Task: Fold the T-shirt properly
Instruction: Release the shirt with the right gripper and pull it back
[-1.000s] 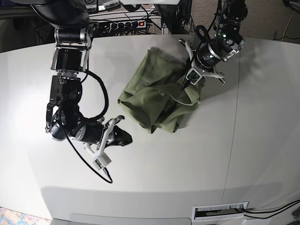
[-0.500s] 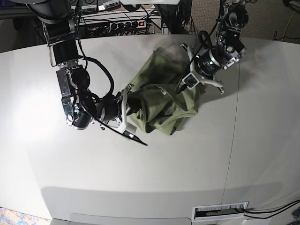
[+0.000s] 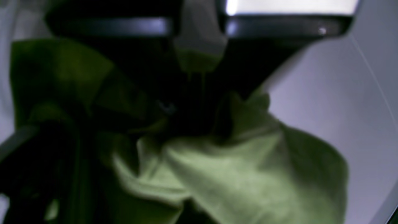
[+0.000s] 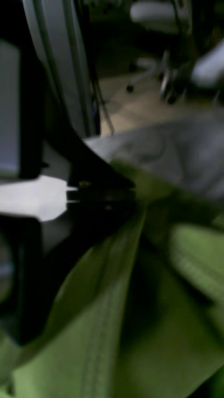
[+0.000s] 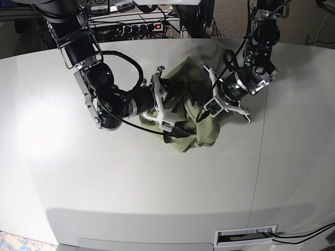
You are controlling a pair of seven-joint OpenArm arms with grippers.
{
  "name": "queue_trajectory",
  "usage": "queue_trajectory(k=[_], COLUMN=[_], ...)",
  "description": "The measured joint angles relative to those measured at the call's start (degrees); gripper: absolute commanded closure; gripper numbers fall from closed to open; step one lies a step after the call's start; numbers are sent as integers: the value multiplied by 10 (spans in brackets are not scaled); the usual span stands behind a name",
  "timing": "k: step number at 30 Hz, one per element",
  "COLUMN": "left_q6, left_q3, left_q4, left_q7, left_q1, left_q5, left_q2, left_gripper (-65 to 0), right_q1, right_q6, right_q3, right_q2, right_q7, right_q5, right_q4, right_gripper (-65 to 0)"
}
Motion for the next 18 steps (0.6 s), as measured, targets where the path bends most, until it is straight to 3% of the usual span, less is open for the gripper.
queue_trajectory(k=[3, 8, 12, 15, 18], left_q6=[0, 5, 65, 108, 139], left_q3=[0, 1, 0, 1, 0], left_q4=[0, 0, 0, 6, 35], left_q7=[0, 75, 110, 135, 156], left_q1=[0, 0, 1, 1, 4], left_q5=[10, 29, 40, 87, 80], left_q2=[-12, -33, -49, -51, -56], left_gripper=[0, 0, -39, -46, -46], right_q1=[7, 7, 14, 24, 35], right_q6=[0, 0, 0, 0, 0], right_q3=[0, 1, 14, 52, 106], right_q2=[-2, -14, -14, -14, -15], right_q7=[0, 0, 0, -1, 0], right_q5=[63, 63, 63, 61, 59], right_q4=[0, 0, 0, 0, 0], right_gripper=[0, 0, 0, 0, 0])
